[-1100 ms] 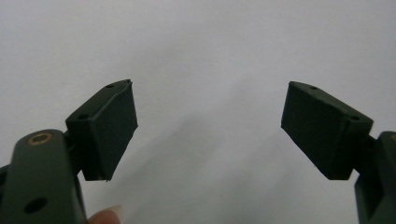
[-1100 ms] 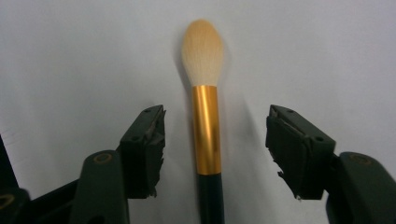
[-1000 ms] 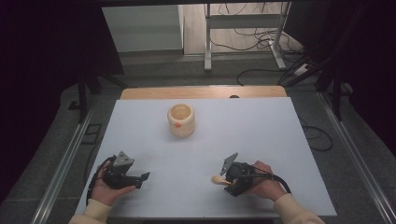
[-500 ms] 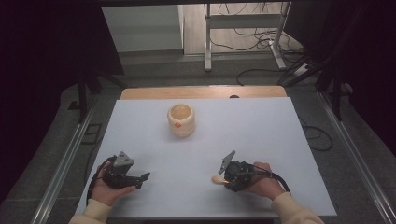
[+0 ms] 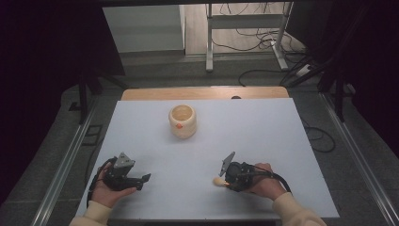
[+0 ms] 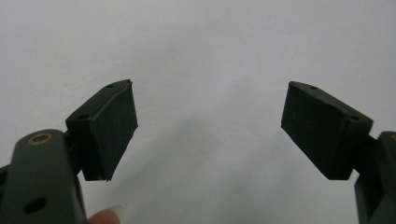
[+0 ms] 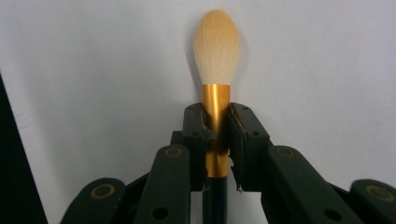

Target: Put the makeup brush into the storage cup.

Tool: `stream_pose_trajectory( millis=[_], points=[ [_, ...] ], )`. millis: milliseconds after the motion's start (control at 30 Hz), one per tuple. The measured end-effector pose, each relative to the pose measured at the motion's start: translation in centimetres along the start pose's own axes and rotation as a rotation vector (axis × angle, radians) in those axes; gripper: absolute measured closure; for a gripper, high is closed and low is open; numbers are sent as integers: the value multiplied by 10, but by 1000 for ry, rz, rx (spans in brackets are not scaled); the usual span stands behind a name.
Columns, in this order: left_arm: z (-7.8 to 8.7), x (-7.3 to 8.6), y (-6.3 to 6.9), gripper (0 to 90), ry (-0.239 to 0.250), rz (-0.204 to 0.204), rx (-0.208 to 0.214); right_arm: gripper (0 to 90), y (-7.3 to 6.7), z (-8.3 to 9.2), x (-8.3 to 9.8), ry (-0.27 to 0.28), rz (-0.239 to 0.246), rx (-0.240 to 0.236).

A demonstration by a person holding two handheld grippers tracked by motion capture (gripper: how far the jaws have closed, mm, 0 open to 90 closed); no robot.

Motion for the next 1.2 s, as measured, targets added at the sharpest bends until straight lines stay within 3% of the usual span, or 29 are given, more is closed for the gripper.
stream_pose_trajectory(
  millis=[100,133,167,200,500,667,1000,1200],
  points=[
    [0,0,0,190,0,0,-1,780,1,2,0,2,-2,10],
    [0,0,0,190,2,1,-1,781,5,5,0,19,-30,51],
    [0,0,0,190,2,1,-1,781,5,5,0,19,-30,51],
    [1,0,0,190,3,0,-2,783,8,11,-1,46,-58,82],
    [1,0,0,190,1,-3,-2,784,12,26,0,117,-87,107],
    [0,0,0,190,2,-1,-1,785,12,40,-3,176,-98,147],
    [1,0,0,190,2,-2,-2,784,13,57,-5,257,-117,157],
    [0,-1,1,190,7,2,-4,784,14,62,-6,303,-129,138]
  ],
)
Point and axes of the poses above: each handheld gripper's, and its own axes: z roughly backward along the jaws, x roughly out of its underside, y roughly to its right, the point moved 4 cm from there along -z, roughly forward along the jaws, and after that the axes turned 4 degrees about -z, right-handed, at the moved point
